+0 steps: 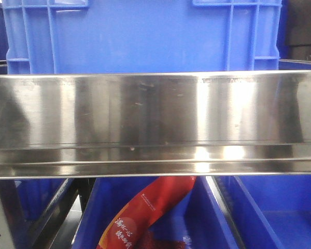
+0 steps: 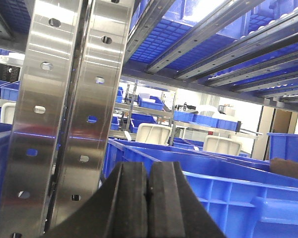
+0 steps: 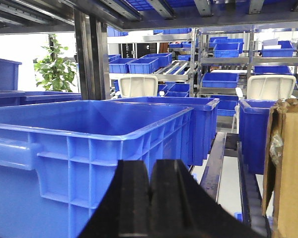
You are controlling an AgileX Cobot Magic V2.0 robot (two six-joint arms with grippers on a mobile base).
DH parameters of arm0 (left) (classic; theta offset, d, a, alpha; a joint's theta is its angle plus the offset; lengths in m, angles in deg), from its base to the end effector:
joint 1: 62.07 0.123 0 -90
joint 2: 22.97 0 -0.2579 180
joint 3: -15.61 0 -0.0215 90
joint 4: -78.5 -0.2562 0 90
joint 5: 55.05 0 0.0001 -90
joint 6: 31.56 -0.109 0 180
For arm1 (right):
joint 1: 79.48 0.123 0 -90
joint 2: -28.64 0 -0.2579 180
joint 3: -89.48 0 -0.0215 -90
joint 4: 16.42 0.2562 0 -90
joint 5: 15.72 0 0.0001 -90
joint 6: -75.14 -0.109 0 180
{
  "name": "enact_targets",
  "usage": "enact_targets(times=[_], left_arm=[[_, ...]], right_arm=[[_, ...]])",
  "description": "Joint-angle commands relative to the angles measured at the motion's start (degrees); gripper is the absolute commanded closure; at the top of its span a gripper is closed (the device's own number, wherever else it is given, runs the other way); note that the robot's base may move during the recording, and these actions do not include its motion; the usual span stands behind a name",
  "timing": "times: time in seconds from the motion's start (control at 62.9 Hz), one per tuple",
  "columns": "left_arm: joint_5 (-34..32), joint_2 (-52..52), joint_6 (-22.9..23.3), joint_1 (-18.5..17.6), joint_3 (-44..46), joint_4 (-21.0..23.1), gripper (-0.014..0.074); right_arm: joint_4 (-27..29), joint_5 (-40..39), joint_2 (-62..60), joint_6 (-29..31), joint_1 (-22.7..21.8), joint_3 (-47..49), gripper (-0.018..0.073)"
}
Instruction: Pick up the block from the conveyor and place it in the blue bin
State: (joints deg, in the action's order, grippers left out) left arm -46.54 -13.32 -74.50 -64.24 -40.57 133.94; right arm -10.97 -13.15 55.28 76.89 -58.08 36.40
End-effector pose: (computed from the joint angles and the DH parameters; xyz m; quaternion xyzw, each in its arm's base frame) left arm 0.0722 -0.0161 0.3265 -0.0009 0.5795 -0.1369 0.8034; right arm 0.1169 0.0463 0.3201 -0.1028 0.6498 0.1650 0.7348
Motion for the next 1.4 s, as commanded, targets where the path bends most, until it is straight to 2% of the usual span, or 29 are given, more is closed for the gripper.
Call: enact_targets(times=[0.0,0.175,0.429,0.556,0.763,0.89,1.383], left_arm=[[-0.53,-0.27,0.21,0.16,-0.13,0.35,0.0708],[-0.53,-0.27,0.21,0.16,-0.13,0.35,0.0708],[-0.78,-0.25,0.21,0.28,-0.13,0.35,0.0708],[-0.86,-0.25,0.21,0.28,-0.13,0.35,0.0708],[-0.86,-0.25,0.21,0.28,-0.13,0.35,0.0708],[-0.98,-0.25,0.21,0.28,-0.13,0.35,0.0708],[-0.98,-0.25,0.21,0.28,-0.13,0.35,0.0708]], right_arm=[[-0.42,-1.58,-0.18,0.22,-0.36,-0.15,0.0721],[-0.97,-1.56,-0.59,0.22,-0.95,-0.30,0.0721],[-0.97,0.08,-8.70,0.22,-13.35,-7.72,0.0721],[-0.97,0.43,-14.48,0.22,-16.80,-13.24,0.0721],[-2.29,-0.42,-18.03,0.22,-17.07,-23.32,0.0721],[-2.29,3.36,-18.03,0.22,-17.07,-23.32,0.0721],[-2.29,2.02,-18.03,0.22,-17.07,-23.32,0.0721]])
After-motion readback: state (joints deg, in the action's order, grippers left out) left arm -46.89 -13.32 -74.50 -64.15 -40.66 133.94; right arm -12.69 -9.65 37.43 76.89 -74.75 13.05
